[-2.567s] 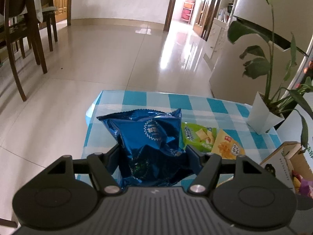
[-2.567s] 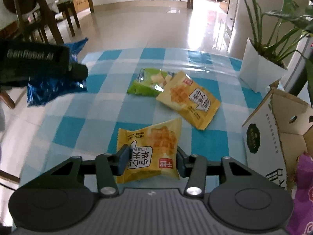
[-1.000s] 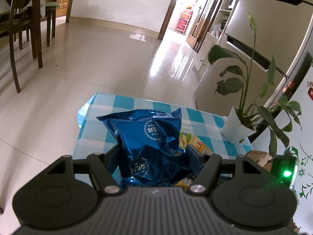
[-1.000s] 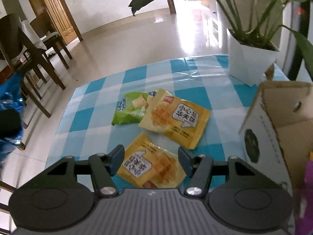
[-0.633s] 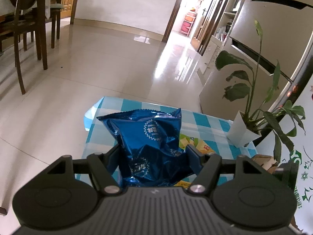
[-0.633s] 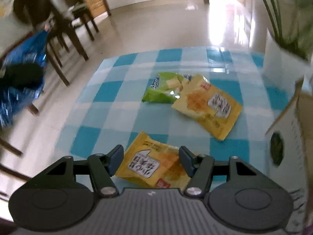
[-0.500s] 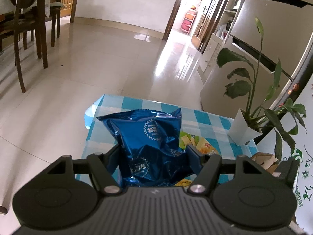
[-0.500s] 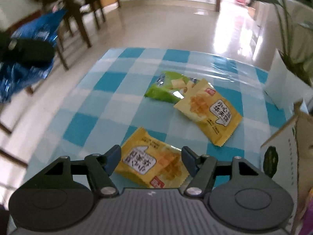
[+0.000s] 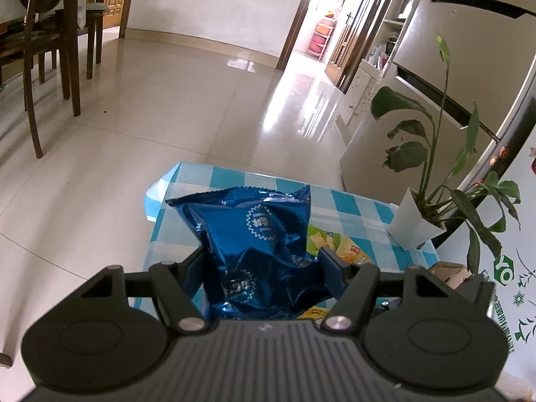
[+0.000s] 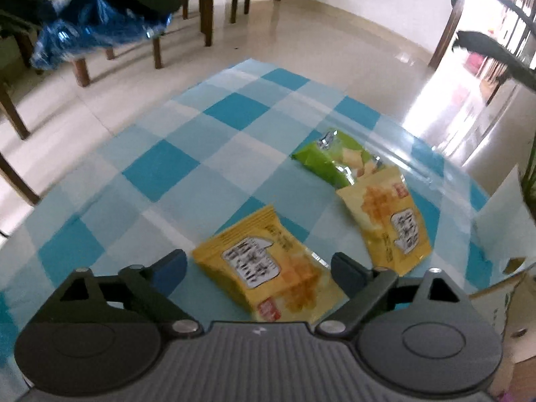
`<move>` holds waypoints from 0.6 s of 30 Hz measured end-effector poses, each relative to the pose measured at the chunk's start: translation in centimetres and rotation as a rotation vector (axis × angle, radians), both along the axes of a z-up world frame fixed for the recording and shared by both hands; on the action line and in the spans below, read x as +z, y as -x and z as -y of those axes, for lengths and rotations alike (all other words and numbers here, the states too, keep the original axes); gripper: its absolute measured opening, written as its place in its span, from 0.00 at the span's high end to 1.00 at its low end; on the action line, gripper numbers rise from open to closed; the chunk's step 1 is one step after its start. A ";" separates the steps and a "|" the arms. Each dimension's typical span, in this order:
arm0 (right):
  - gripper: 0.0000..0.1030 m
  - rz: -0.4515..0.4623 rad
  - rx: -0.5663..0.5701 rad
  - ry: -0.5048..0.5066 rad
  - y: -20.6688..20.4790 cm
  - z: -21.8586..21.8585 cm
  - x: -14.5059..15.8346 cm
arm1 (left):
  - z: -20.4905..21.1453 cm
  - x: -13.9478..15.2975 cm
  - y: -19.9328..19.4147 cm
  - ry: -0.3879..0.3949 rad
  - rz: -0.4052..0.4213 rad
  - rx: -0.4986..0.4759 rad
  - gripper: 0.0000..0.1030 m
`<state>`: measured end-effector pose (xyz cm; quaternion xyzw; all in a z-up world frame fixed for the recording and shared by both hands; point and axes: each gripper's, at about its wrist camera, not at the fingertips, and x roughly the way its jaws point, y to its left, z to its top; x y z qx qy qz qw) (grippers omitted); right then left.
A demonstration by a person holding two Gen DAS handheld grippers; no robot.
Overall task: Organize snacks
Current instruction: 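Hold the dark blue bag in the left gripper while the right lifts the yellow waffle pack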
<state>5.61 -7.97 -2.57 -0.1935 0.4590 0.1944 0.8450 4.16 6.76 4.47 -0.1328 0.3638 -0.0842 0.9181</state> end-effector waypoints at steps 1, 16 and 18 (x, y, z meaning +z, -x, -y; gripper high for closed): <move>0.07 -0.006 -0.002 0.002 -0.1 -0.3 -0.3 | 0.0 0.0 0.0 -0.004 -0.001 0.001 0.33; 0.28 -0.174 -0.303 -0.251 -1.1 2.0 0.9 | -0.1 0.3 0.0 0.001 0.005 0.002 0.33; 0.25 -0.176 -0.274 -0.228 -0.6 1.5 1.0 | -0.2 0.4 0.1 0.004 0.008 -0.001 0.33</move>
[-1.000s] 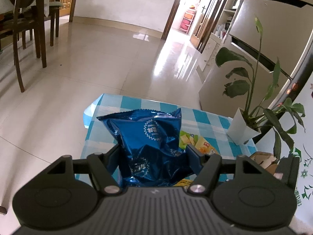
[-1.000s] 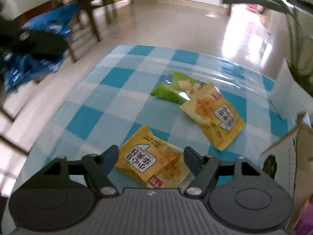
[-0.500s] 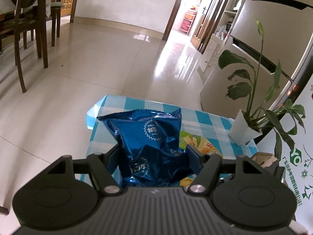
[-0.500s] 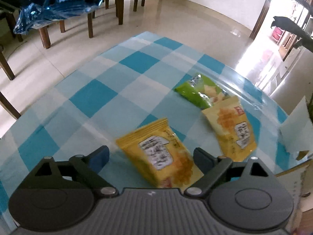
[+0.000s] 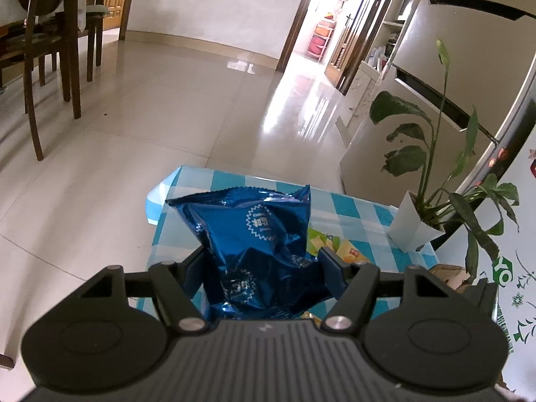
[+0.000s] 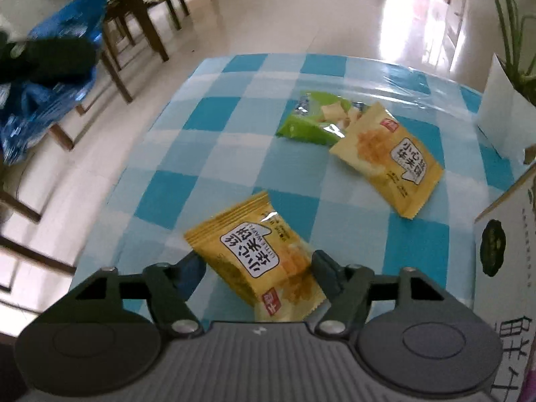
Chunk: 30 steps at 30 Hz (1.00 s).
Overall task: Organize snacks
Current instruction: 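Hold the dark blue bag in the left gripper while the right lifts the yellow waffle pack, then carry the dark blue bag and yellow waffle pack over the cardboard box with both grippers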
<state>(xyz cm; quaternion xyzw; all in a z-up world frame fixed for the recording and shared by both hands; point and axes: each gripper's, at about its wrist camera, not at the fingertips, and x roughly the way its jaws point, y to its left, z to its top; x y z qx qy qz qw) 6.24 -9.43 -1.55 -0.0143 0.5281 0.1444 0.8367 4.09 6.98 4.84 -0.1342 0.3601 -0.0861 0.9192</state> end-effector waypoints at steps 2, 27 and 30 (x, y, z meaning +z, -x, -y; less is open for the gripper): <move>0.15 0.041 0.045 0.037 0.5 -0.5 0.0 | -0.1 0.1 0.1 0.003 0.004 0.000 0.33; 0.48 0.166 -0.019 0.086 2.7 -0.9 3.3 | 1.1 -0.1 -0.3 -0.056 -0.004 -0.003 0.33; 0.48 0.239 -0.068 0.053 4.2 -0.4 6.2 | 1.4 -0.1 -0.1 -0.067 -0.001 -0.009 0.33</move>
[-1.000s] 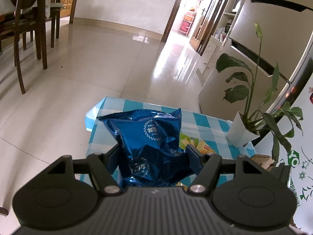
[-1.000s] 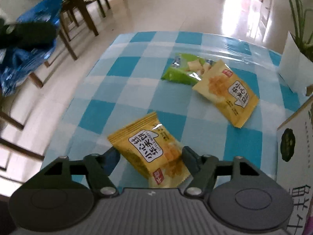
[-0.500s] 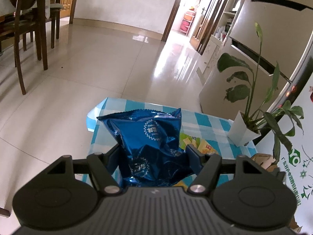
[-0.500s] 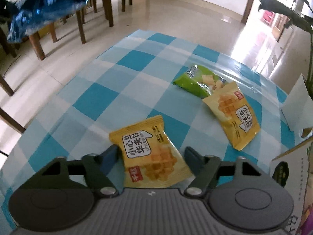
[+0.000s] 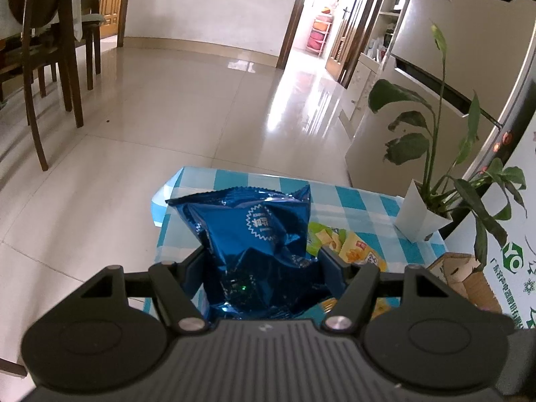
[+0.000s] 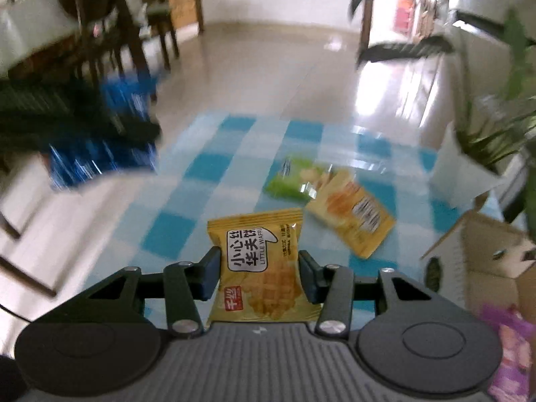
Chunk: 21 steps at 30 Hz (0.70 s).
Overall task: Organize snacks
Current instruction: 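Carry the dark blue bag and yellow waffle pack over the cardboard box with both grippers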
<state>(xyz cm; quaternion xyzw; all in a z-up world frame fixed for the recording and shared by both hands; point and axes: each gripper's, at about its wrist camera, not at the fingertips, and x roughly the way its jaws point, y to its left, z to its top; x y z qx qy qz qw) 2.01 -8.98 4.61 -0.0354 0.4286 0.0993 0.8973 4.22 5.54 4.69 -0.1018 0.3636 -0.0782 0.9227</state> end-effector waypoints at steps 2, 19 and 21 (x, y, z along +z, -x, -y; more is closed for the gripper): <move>0.48 0.036 -0.018 -0.008 1.0 0.3 1.3 | 0.3 -0.1 0.1 -0.010 0.002 -0.005 0.33; 0.47 0.129 -0.125 -0.040 3.2 3.6 4.3 | 2.5 -0.6 0.4 -0.068 0.015 -0.023 0.33; 0.47 0.137 -0.149 -0.042 3.2 4.3 4.4 | 2.7 -0.6 0.5 -0.072 0.019 -0.028 0.33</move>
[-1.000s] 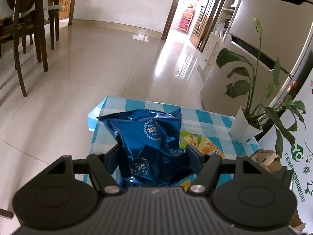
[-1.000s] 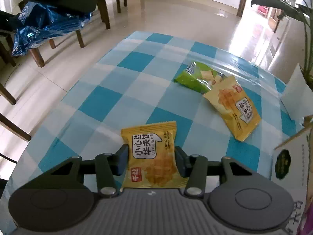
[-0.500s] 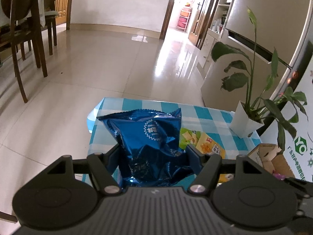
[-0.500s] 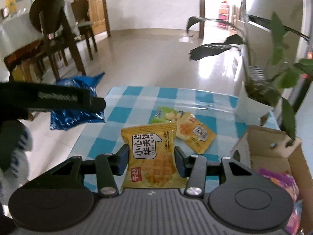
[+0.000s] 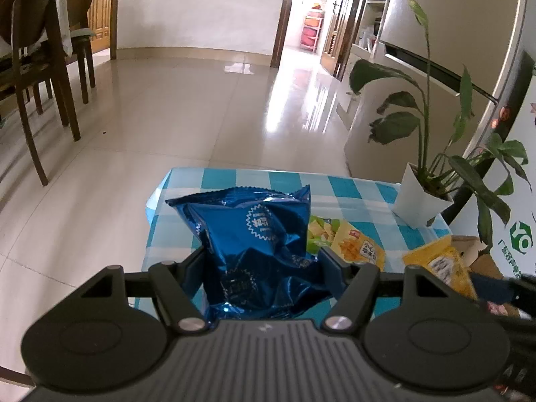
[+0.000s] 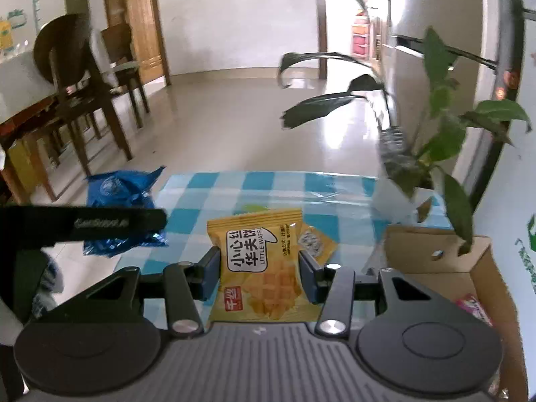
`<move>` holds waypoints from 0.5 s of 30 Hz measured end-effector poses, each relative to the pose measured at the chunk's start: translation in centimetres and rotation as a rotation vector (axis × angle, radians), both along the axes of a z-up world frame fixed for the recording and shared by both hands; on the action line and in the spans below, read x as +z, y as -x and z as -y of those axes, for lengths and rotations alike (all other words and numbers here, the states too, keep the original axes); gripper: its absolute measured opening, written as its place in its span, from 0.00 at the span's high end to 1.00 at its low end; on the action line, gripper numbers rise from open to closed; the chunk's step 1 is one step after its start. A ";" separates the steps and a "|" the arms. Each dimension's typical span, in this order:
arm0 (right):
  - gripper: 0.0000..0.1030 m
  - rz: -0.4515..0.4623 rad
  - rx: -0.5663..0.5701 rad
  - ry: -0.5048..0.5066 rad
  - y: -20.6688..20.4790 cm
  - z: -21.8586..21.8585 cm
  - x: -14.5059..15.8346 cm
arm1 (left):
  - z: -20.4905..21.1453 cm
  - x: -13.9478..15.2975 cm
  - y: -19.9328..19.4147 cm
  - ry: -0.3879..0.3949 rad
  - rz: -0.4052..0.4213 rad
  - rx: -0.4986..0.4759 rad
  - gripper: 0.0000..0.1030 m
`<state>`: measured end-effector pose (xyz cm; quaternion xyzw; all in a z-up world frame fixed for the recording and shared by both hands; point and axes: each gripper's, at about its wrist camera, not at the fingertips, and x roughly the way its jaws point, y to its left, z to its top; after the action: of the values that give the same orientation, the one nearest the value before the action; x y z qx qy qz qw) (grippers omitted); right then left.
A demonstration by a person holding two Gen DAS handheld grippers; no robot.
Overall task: Organize snacks
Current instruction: 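Carry the dark blue bag and yellow waffle pack over the cardboard box with both grippers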
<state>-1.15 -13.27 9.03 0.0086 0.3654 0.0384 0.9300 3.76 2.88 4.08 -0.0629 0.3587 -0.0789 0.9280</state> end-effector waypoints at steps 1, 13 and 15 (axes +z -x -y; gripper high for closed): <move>0.47 0.005 -0.011 -0.003 0.0 0.4 0.1 | 0.1 0.0 0.1 0.000 0.002 -0.002 0.33; 0.47 0.112 -0.194 -0.033 1.7 7.1 2.8 | 3.1 0.4 1.0 0.046 0.038 -0.095 0.33; 0.47 0.115 -0.228 -0.037 2.1 8.3 2.9 | 4.1 0.5 1.3 0.062 0.044 -0.128 0.33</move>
<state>-3.24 -21.52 11.96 0.0648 0.3074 -0.0604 0.9474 2.51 -1.18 4.54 -0.0665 0.3388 -0.1506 0.9263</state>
